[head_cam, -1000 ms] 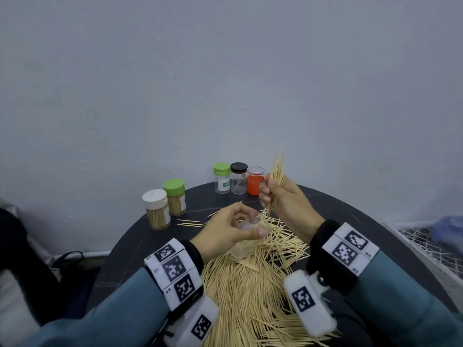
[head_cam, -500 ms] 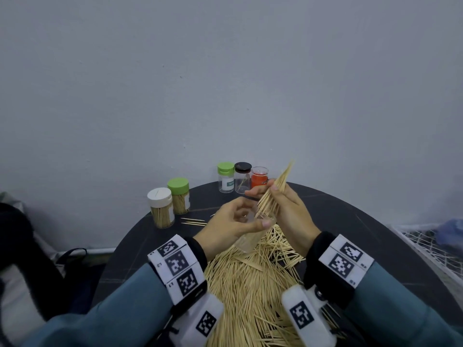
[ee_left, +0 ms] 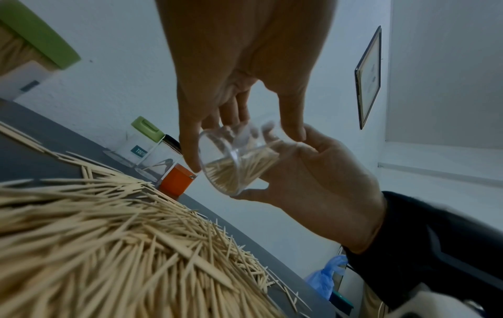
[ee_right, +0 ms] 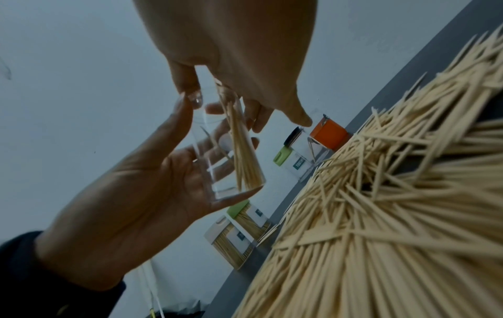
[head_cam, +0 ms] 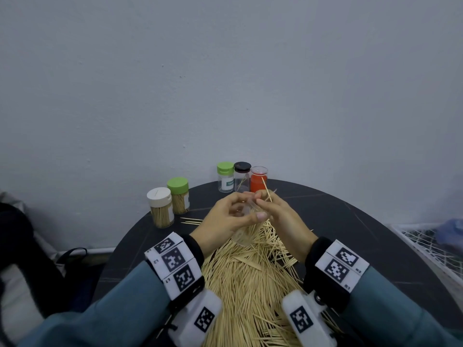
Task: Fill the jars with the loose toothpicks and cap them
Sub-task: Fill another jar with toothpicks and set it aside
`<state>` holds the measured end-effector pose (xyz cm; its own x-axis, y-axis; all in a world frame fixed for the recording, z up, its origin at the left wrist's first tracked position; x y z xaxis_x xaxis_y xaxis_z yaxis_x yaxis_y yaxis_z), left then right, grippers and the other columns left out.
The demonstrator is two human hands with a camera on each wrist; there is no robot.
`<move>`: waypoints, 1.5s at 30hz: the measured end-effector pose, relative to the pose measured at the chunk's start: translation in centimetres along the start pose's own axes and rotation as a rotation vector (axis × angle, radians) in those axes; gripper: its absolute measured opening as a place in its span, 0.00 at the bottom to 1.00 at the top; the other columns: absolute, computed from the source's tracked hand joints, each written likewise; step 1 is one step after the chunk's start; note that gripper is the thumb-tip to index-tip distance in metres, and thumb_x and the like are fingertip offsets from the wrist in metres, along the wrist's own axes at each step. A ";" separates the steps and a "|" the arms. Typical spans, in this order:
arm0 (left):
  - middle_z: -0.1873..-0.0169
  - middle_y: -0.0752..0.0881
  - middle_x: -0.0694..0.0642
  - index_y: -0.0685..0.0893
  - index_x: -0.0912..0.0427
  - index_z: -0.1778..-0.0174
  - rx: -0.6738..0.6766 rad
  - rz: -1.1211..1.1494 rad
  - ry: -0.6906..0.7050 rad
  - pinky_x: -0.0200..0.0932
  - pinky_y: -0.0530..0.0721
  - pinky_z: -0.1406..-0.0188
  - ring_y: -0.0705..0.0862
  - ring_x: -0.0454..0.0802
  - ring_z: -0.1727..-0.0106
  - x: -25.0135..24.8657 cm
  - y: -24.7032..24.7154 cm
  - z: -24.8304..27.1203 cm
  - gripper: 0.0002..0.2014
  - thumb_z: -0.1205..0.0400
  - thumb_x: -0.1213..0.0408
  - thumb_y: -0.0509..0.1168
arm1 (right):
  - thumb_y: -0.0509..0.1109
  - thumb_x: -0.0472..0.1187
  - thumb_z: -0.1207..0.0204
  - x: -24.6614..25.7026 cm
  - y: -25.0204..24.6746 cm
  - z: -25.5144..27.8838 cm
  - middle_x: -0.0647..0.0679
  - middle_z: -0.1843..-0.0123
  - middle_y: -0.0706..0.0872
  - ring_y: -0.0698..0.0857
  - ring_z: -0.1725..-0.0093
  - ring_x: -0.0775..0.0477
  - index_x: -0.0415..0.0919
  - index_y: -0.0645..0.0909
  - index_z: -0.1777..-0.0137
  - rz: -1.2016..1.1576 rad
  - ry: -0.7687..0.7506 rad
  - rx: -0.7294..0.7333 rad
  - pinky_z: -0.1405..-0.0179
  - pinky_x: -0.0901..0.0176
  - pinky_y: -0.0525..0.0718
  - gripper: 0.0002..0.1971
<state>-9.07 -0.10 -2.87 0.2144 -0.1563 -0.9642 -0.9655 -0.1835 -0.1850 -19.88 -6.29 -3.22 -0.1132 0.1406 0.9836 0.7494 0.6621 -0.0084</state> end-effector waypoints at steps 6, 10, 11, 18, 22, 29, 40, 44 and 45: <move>0.39 0.84 0.50 0.81 0.49 0.43 0.030 -0.019 0.004 0.45 0.82 0.37 0.84 0.43 0.40 -0.4 0.3 0.1 0.21 0.32 0.54 0.73 | 0.49 0.49 0.14 0.2 -0.1 0.3 0.51 0.47 0.86 0.82 0.39 0.48 0.43 0.75 0.60 -0.001 -0.039 -0.056 0.32 0.49 0.72 0.19; 0.42 0.86 0.50 0.81 0.50 0.43 0.028 -0.005 -0.006 0.50 0.81 0.35 0.84 0.45 0.40 -0.3 0.3 0.2 0.22 0.33 0.53 0.73 | 0.52 0.46 0.15 0.2 -0.2 0.4 0.52 0.39 0.86 0.82 0.35 0.50 0.31 0.77 0.50 0.034 -0.068 -0.045 0.27 0.43 0.71 0.19; 0.43 0.87 0.51 0.81 0.51 0.41 0.023 -0.003 -0.009 0.52 0.81 0.34 0.84 0.46 0.40 -0.2 0.3 0.1 0.24 0.34 0.52 0.73 | 0.52 0.45 0.15 0.2 -0.2 0.3 0.52 0.38 0.85 0.81 0.35 0.51 0.29 0.77 0.47 0.034 -0.076 -0.046 0.26 0.43 0.71 0.19; 0.45 0.88 0.55 0.81 0.52 0.43 0.018 0.015 -0.025 0.50 0.83 0.36 0.86 0.48 0.42 0.1 0.3 0.0 0.22 0.32 0.55 0.74 | 0.56 0.36 0.17 0.2 -0.4 0.3 0.50 0.39 0.87 0.81 0.34 0.47 0.41 0.81 0.48 0.010 -0.065 -0.047 0.25 0.39 0.68 0.11; 0.43 0.87 0.56 0.80 0.55 0.39 0.019 0.008 -0.037 0.53 0.82 0.35 0.85 0.50 0.40 0.5 0.2 -0.2 0.29 0.35 0.51 0.74 | 0.52 0.42 0.15 0.4 -0.6 0.5 0.49 0.39 0.86 0.81 0.35 0.50 0.41 0.83 0.42 0.089 -0.034 -0.036 0.26 0.41 0.69 0.17; 0.41 0.86 0.55 0.80 0.55 0.38 0.014 0.026 -0.074 0.54 0.80 0.33 0.83 0.50 0.37 1.1 0.1 -0.5 0.31 0.36 0.49 0.77 | 0.51 0.45 0.15 0.7 -0.8 0.4 0.58 0.33 0.81 0.76 0.31 0.62 0.55 0.76 0.32 0.171 0.026 0.004 0.28 0.55 0.66 0.18; 0.42 0.87 0.56 0.80 0.56 0.38 -0.055 0.050 -0.064 0.56 0.81 0.34 0.85 0.50 0.39 1.2 -1.9 -1.4 0.34 0.38 0.47 0.80 | 0.51 0.50 0.15 1.6 -0.2 -2.0 0.54 0.22 0.68 0.64 0.22 0.53 0.53 0.63 0.21 0.364 0.249 0.117 0.32 0.57 0.57 0.22; 0.42 0.86 0.57 0.80 0.58 0.38 -0.127 0.051 -0.059 0.45 0.83 0.40 0.84 0.50 0.40 0.9 -3.6 -1.8 0.26 0.32 0.56 0.75 | 0.50 0.51 0.15 1.8 -0.8 -4.0 0.51 0.28 0.76 0.71 0.30 0.56 0.46 0.68 0.24 0.412 0.252 0.082 0.33 0.62 0.63 0.22; 0.42 0.86 0.56 0.80 0.57 0.38 -0.146 0.051 -0.060 0.42 0.84 0.44 0.84 0.49 0.40 0.9 -4.0 -2.0 0.24 0.30 0.57 0.75 | 0.55 0.48 0.15 1.5 -1.0 -4.6 0.49 0.29 0.76 0.73 0.31 0.55 0.43 0.68 0.25 0.550 0.268 0.094 0.36 0.66 0.66 0.21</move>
<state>-4.71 -1.41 -2.59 0.1525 -0.1120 -0.9819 -0.9421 -0.3168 -0.1102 -17.84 -10.13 -0.88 0.4505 0.2981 0.8415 0.5890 0.6091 -0.5311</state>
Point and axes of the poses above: each hand's wrist, its own z-axis away from the middle knuckle, its own y-axis out of the palm, x = y × z, the point moved 4 cm from there along -z, towards the middle knuckle
